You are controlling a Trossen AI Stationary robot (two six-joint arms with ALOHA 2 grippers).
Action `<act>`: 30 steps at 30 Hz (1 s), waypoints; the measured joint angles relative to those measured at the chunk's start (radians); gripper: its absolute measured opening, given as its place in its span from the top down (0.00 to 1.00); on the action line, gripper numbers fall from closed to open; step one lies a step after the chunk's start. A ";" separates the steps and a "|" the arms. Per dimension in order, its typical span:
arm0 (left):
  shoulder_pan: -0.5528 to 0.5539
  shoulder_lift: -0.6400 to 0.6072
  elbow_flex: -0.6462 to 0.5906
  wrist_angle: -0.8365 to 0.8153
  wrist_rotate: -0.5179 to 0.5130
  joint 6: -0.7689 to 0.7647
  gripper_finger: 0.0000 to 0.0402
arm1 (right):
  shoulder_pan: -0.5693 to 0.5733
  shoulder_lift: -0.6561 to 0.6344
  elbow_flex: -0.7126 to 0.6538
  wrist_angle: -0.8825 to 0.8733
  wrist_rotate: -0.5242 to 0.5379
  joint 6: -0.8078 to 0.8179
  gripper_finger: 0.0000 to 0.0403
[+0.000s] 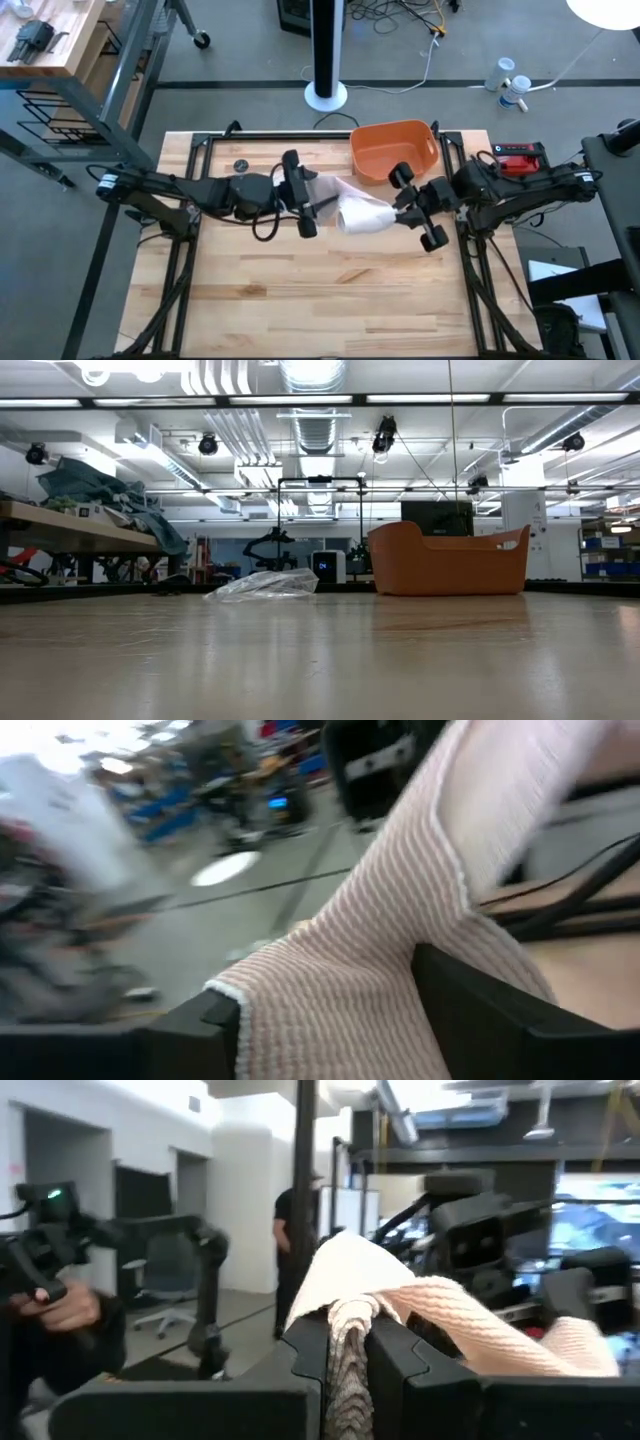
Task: Roll bandage
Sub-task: Roll the brown bandage
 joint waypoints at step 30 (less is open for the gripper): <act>0.006 -0.239 -0.166 -0.029 -0.213 -0.075 0.64 | 0.000 -0.023 0.118 -0.064 0.116 -0.033 0.94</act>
